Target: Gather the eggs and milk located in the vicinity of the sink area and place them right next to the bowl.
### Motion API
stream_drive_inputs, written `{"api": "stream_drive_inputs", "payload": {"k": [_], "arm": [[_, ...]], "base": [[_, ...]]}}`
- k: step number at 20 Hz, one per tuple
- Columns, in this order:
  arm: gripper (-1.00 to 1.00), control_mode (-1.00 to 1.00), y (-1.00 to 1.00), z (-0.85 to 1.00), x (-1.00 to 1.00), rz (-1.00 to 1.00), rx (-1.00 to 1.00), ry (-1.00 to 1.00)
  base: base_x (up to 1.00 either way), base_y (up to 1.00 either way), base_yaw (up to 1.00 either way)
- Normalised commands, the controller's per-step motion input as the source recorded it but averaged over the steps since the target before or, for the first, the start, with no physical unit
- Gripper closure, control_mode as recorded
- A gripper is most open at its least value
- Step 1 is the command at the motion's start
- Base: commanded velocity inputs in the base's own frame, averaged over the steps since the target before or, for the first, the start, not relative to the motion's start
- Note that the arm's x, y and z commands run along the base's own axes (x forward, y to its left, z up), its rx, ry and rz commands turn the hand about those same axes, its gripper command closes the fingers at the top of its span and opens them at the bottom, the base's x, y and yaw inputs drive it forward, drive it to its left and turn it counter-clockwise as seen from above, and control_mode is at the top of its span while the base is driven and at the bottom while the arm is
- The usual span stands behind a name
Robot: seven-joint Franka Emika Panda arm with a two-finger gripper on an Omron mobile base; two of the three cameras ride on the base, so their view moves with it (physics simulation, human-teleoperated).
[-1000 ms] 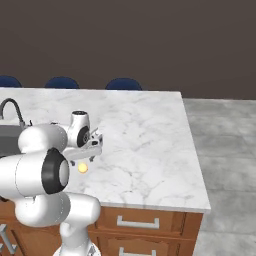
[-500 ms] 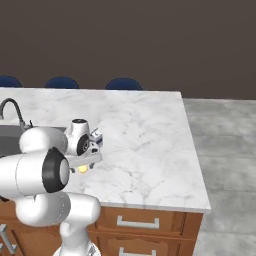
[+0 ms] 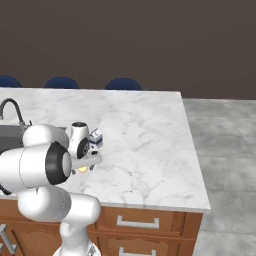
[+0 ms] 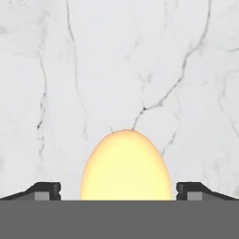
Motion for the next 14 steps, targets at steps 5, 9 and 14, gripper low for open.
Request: {"api": "stream_drive_inputs", "payload": {"k": [5, 9, 14], "arm": [[-1.00, -1.00, 0.00, 0.00, 0.00, 0.00, 0.00, 0.00], [1.00, -1.00, 0.00, 0.00, 0.00, 0.00, 0.00, 0.00], [1.00, -1.00, 0.00, 0.00, 0.00, 0.00, 0.00, 0.00]], "base": [[0.00, 0.00, 0.00], [0.00, 0.00, 0.00], [0.00, 0.00, 0.00]]}}
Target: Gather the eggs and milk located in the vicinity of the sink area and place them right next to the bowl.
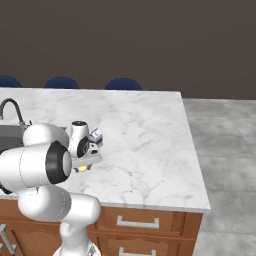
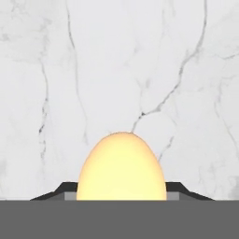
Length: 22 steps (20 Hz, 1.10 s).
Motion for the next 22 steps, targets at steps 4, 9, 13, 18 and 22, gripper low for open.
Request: {"api": "stream_drive_inputs", "payload": {"k": [4, 9, 13, 18, 22], "arm": [[1.00, -1.00, 0.01, 0.00, 0.00, 0.00, 0.00, 0.00], [1.00, -1.00, 0.00, 0.01, -0.09, 0.00, 0.00, 0.00], [1.00, -1.00, -0.07, 0.30, -0.37, 0.00, 0.00, 0.00], [1.00, -1.00, -0.17, 0.52, -0.54, -0.03, 0.01, 0.00], [1.00, -1.00, -0.27, 0.62, -0.30, -0.06, 0.00, 0.00]], "base": [[0.00, 0.00, 0.00], [0.00, 0.00, 0.00], [0.00, 0.00, 0.00], [0.00, 0.00, 0.00], [0.00, 0.00, 0.00]]}}
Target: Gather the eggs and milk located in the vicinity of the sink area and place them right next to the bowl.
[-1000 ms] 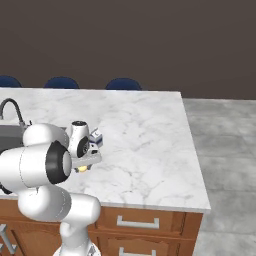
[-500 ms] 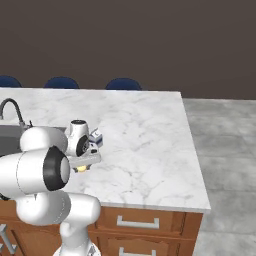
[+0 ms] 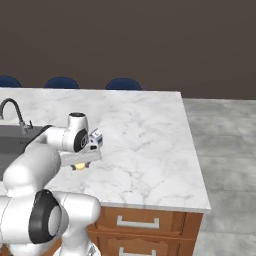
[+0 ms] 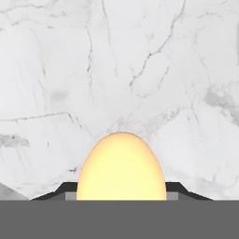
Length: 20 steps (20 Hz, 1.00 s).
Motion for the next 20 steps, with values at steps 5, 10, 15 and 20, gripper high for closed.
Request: {"api": "stream_drive_inputs", "payload": {"k": [5, 10, 15, 20], "arm": [[1.00, -1.00, -0.27, 0.73, -0.26, -0.08, 0.00, 0.00], [1.00, -1.00, -0.16, 0.67, -0.41, -0.09, 0.00, -0.01], [1.00, -1.00, -0.03, 0.56, -0.48, -0.08, 0.00, -0.07], [1.00, -1.00, 0.00, 0.45, -0.41, -0.05, 0.00, -0.11]], "base": [[0.00, 0.00, 0.00], [0.00, 0.00, 0.00], [0.00, 0.00, 0.00], [0.00, 0.00, 0.00]]}}
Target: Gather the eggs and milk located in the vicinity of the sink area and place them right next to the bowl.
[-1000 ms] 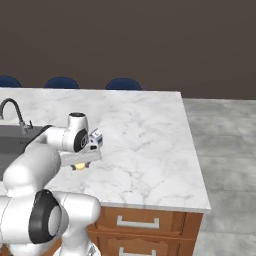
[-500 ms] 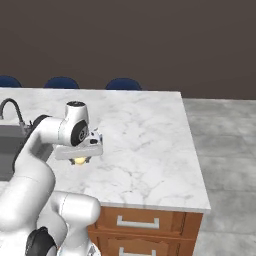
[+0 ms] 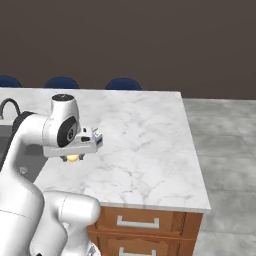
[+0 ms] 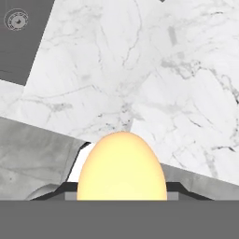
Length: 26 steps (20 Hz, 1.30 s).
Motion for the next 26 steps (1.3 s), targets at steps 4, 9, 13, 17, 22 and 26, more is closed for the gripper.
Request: {"api": "stream_drive_inputs", "payload": {"k": [4, 9, 13, 17, 22, 26], "arm": [[1.00, -1.00, 0.00, 0.00, -0.20, 0.00, 0.00, -0.11], [1.00, -1.00, 0.00, 0.00, 0.00, 0.00, 0.00, 0.00], [1.00, -1.00, 0.00, 0.00, 0.00, 0.00, 0.00, 0.00], [1.00, -1.00, 0.00, 0.00, 0.00, 0.00, 0.00, 0.00], [1.00, 1.00, 0.00, 0.00, -0.04, 0.00, 0.00, 0.00], [1.00, 1.00, 0.00, 0.00, 0.00, 0.00, 0.00, 0.00]], "base": [[0.00, 0.00, 0.00], [0.00, 0.00, 0.00], [0.00, 0.00, 0.00], [0.00, 0.00, 0.00], [-0.07, 0.03, 0.00], [-0.53, 0.49, 0.00]]}}
